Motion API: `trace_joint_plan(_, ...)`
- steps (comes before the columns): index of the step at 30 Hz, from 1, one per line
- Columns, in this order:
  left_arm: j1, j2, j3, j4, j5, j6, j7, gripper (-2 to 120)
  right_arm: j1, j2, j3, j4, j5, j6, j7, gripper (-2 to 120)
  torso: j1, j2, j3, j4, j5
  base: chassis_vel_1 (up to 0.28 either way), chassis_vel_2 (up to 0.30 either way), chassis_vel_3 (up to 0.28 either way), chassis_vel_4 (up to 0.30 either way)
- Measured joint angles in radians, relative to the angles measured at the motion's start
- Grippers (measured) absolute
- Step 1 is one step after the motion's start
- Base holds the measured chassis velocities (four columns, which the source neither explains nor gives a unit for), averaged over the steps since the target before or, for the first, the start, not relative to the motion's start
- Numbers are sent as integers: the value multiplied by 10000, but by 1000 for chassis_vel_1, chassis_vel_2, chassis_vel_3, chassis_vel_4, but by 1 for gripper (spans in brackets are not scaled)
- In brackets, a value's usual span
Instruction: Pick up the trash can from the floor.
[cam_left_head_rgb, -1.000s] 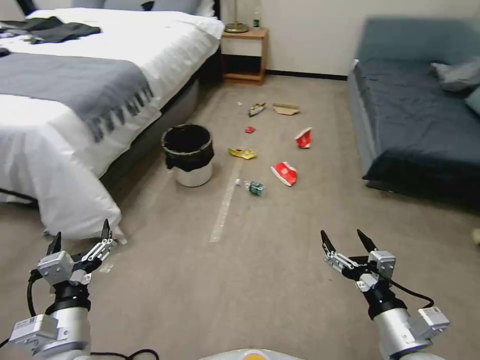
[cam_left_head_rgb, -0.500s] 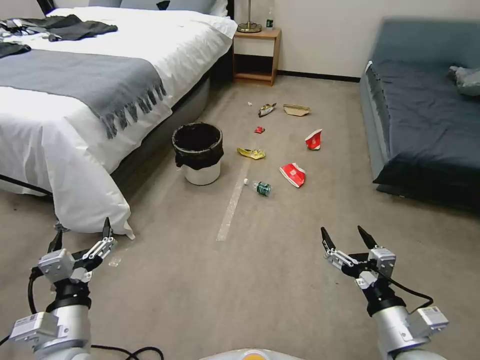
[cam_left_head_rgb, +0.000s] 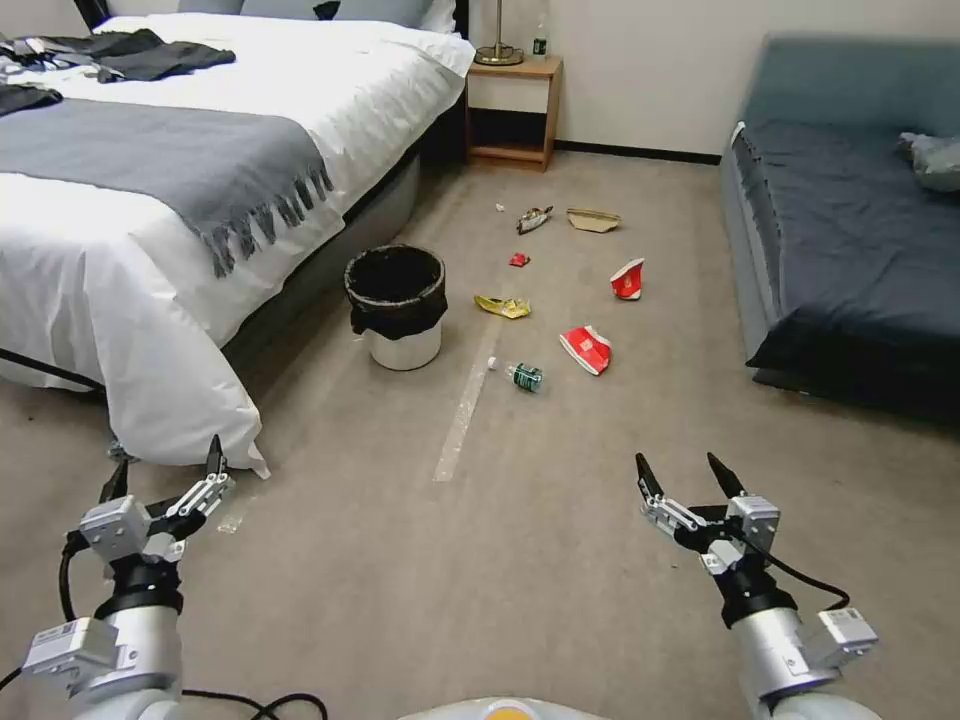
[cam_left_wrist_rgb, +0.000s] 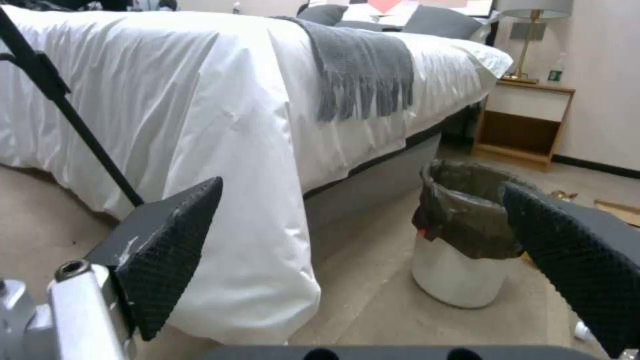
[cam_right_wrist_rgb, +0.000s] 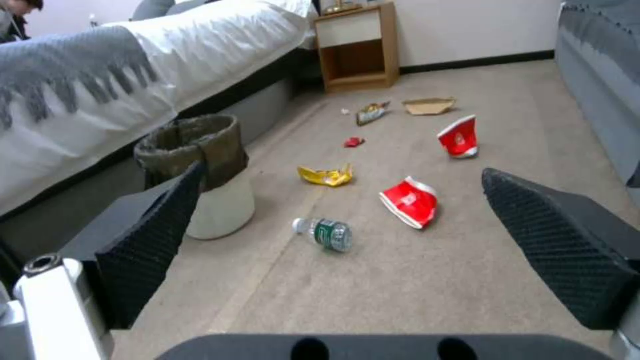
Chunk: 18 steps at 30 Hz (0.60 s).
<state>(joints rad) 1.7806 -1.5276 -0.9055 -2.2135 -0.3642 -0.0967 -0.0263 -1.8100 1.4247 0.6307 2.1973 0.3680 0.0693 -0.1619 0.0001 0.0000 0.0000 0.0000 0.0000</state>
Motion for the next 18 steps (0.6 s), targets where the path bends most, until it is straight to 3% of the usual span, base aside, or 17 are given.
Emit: trace_joint_plan(18,-20,32,-9,69,-23,3,-2,100,67,5,28,-164,16,198,-172,100,-2,0,0,0,0,0,0,0,0)
